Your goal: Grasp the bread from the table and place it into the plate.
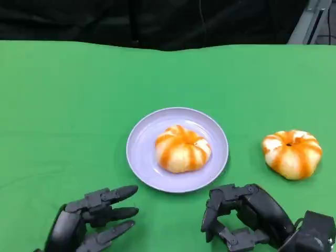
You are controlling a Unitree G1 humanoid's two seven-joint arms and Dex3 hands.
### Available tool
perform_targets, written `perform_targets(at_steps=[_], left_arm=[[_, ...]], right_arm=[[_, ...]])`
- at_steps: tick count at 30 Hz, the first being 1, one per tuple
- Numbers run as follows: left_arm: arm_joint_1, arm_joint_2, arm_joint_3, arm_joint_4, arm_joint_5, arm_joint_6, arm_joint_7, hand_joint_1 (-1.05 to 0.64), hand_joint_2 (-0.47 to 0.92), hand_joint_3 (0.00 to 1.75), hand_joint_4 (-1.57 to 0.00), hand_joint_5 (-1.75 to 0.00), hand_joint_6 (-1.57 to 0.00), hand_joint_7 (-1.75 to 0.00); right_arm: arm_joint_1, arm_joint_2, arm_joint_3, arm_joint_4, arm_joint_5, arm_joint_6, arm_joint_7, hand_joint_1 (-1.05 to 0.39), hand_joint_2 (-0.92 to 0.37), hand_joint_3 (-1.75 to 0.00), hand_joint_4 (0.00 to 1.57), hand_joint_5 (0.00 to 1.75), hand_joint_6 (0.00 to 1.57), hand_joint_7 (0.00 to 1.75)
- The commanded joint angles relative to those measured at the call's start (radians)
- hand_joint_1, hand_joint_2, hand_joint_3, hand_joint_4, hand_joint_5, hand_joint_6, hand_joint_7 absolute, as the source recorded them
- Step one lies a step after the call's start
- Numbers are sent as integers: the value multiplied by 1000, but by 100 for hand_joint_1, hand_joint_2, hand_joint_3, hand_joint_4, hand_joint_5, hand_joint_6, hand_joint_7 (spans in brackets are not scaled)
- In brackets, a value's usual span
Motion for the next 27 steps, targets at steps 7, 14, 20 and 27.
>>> perform_targets(at_steps=[7,14,20,27], left_arm=[[-25,26,12,36,6,-33,4,-3,91,53,-77,-138,-87,-104],[-30,41,9,33,78,-62,62,-6,84,66,-68,-159,-73,-133],[-26,40,4,19,105,-58,94,-7,79,76,-67,-165,-71,-140],[-34,44,-7,26,95,-56,90,-7,77,80,-67,-168,-71,-140]], right_arm=[[3,-12,-5,-12,12,4,1,10,-53,-115,95,137,93,112],[18,-19,-4,-39,20,21,9,9,-53,-116,95,137,93,113],[38,-26,-6,-72,39,46,27,10,-54,-114,94,136,92,112],[37,-29,-8,-72,45,50,34,8,-53,-114,96,135,93,111]])
